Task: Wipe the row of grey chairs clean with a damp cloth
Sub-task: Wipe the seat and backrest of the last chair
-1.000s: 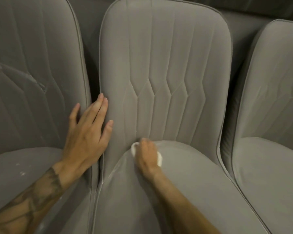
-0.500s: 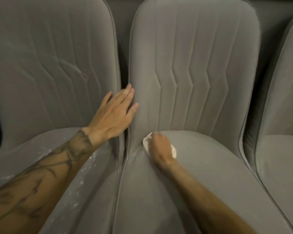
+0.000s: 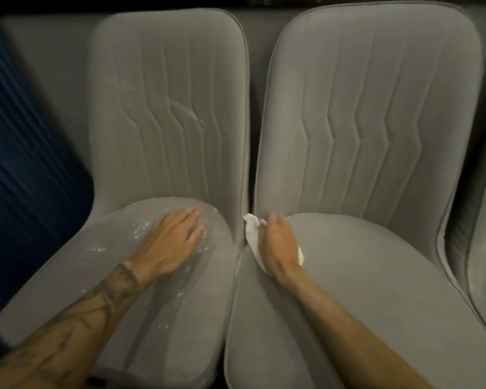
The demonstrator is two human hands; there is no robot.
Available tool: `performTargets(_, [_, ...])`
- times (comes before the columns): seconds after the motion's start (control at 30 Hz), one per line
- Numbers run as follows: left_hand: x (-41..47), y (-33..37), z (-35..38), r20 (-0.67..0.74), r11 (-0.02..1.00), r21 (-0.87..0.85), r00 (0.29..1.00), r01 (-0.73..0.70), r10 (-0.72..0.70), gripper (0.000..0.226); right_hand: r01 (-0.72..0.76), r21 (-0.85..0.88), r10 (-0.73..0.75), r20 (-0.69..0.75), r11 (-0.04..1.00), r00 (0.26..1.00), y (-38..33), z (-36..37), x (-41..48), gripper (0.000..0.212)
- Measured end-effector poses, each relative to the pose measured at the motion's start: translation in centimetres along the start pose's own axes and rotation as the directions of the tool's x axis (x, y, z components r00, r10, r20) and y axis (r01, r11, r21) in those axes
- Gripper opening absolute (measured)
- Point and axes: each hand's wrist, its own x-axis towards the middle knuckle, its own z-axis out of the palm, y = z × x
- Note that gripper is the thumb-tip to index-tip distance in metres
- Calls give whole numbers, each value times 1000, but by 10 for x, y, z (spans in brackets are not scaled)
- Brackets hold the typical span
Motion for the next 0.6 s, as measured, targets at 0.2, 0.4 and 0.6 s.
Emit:
performTargets(0.2, [-19,-62,25,65,997,51,996,52,-56,75,77,-118,-71,56,990,996,-43,50,-34,24])
performTargets(0.4, [-5,-128,32,31,997,75,999,-9,7,68,151,43,-155,113,988,981,-112,79,-39,25])
performTargets(0.6, [12,-204,25,46,983,74,986,-166,163,88,-11,-292,9,-11,956,1000,-94,71,-29,33])
